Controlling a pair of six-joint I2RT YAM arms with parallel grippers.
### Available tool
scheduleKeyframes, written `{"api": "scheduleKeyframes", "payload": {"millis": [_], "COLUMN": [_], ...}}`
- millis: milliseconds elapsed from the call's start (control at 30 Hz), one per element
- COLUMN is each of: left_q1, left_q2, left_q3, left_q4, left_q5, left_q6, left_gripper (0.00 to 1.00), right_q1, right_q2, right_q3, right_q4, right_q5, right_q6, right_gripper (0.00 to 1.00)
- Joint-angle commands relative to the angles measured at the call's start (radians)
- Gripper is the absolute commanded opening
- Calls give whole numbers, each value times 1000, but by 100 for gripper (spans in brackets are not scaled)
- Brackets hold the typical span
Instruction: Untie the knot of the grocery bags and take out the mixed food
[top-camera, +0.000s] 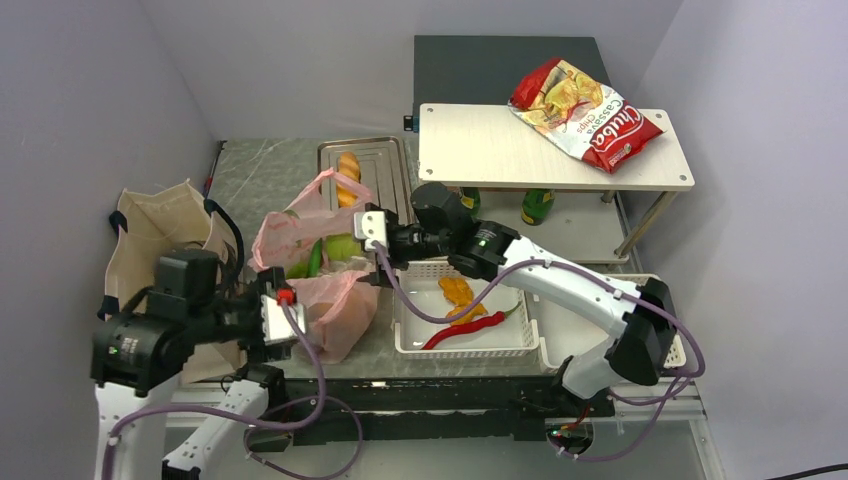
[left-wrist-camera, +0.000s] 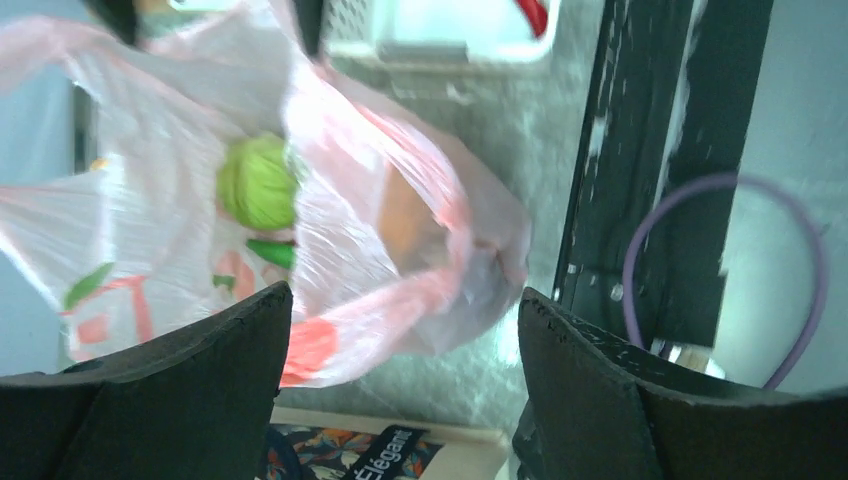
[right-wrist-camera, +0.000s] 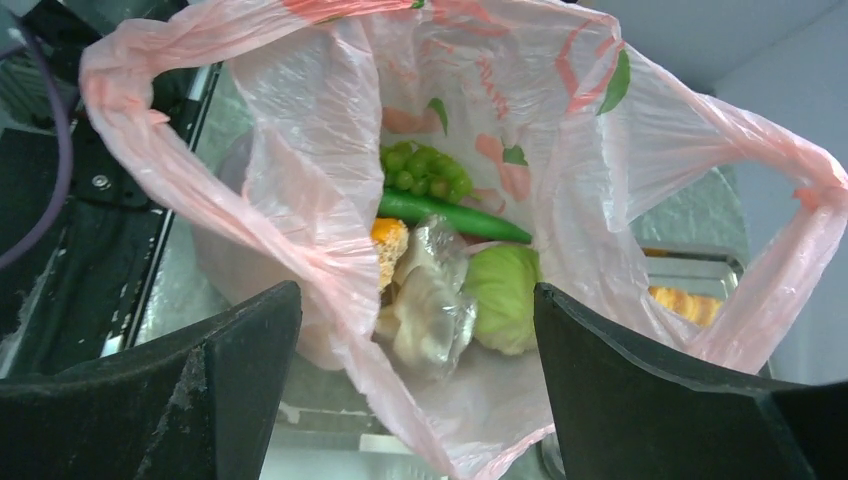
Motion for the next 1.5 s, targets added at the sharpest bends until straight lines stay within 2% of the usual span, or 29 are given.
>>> {"api": "scheduleKeyframes", "payload": {"millis": [0, 133, 233, 367, 433, 500, 567, 633, 667, 700, 767, 833, 1033, 1167, 1200, 1233, 1267, 1300, 1333, 1400, 1433, 1467], "left_q1": [-2, 21, 102, 267, 294, 296, 297, 296, 298, 303, 336, 364, 367, 368, 368, 374, 386, 408, 433, 503, 530, 548], "left_q2": [124, 199, 223, 283, 334, 381, 411, 446, 472, 498, 550, 600, 789, 821, 814, 800, 776, 747, 705, 612, 564, 522], "left_q3": [223, 296, 235, 120, 85, 63, 16, -27, -34, -26, 19, 91, 352, 357, 342, 334, 319, 294, 278, 252, 256, 269], "left_q4": [74, 253, 418, 574, 613, 608, 629, 660, 665, 669, 701, 738, 727, 710, 693, 673, 655, 643, 639, 636, 613, 574], "left_q5": [134, 87, -19, -208, -282, -270, -239, -215, -207, -203, -181, -163, -145, -124, -116, -102, -71, -12, 39, 159, 213, 256], "left_q6": [-341, -585, -743, -818, -821, -800, -794, -795, -794, -801, -839, -871, -880, -864, -851, -837, -820, -803, -791, -765, -715, -654], "left_gripper": [84, 85, 89, 96, 99, 99, 98, 86, 73, 53, 21, 1, 0, 0, 2, 15, 31, 46, 59, 79, 84, 87], "right_q1": [-3, -4, 0, 35, 61, 83, 99, 108, 113, 118, 128, 145, 216, 242, 244, 244, 244, 239, 226, 189, 165, 139], "right_q2": [73, 116, 127, 131, 122, 113, 117, 136, 147, 156, 159, 156, 200, 221, 219, 215, 206, 192, 172, 124, 102, 88], "right_q3": [20, 2, -4, -18, -39, -70, -88, -86, -76, -64, -43, -31, 38, 65, 66, 67, 68, 67, 58, 39, 44, 56], "right_q4": [45, 37, 23, -7, -12, -6, 10, 24, 32, 40, 72, 114, 160, 176, 170, 159, 141, 128, 129, 156, 159, 145], "right_q5": [9, 3, -3, -4, 1, 4, 11, 20, 28, 30, 30, 27, -6, -11, -4, 5, 16, 27, 36, 40, 40, 37], "right_q6": [-27, -87, -113, -138, -164, -193, -207, -210, -209, -208, -195, -187, -141, -91, -87, -84, -84, -83, -69, -5, 33, 73], "right_gripper": [87, 81, 70, 61, 57, 45, 25, 1, 0, 0, 0, 0, 0, 0, 0, 0, 6, 21, 39, 69, 77, 79]}}
